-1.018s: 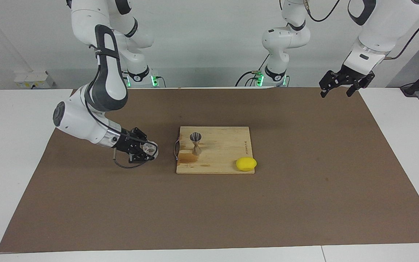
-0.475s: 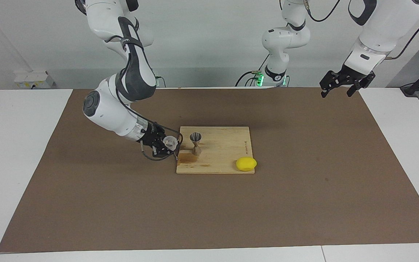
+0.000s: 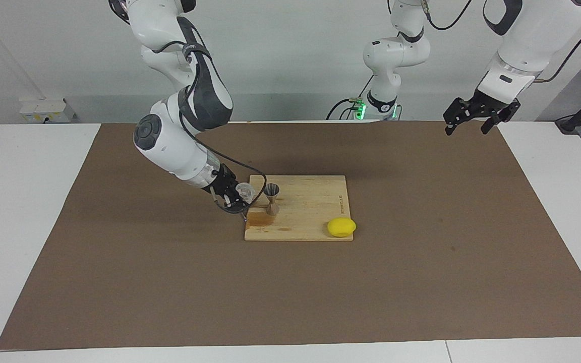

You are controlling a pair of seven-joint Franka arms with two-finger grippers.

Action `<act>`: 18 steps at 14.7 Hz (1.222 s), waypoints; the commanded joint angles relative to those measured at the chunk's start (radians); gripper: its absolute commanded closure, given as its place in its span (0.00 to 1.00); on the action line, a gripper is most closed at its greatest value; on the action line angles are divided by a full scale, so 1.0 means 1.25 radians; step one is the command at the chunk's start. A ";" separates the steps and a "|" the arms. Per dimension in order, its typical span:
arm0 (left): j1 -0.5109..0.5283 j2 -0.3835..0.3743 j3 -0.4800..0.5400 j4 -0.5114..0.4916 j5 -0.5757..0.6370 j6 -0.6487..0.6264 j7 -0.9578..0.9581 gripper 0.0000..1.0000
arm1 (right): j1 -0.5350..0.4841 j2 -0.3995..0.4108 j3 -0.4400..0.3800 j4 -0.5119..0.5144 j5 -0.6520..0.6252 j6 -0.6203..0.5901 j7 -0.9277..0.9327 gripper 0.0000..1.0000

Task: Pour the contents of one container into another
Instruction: 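Lift the clear glass with the right gripper and move it over the metal cup, then tilt the clear glass with the right gripper over the metal cup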

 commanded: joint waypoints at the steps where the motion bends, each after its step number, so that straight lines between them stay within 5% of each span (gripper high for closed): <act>1: 0.009 -0.022 -0.003 -0.021 -0.009 0.003 0.006 0.00 | 0.035 -0.007 0.000 0.014 -0.062 -0.008 0.038 1.00; 18: 0.009 -0.022 -0.003 -0.021 -0.009 0.003 0.006 0.00 | 0.153 -0.002 0.000 0.046 -0.363 0.003 0.155 1.00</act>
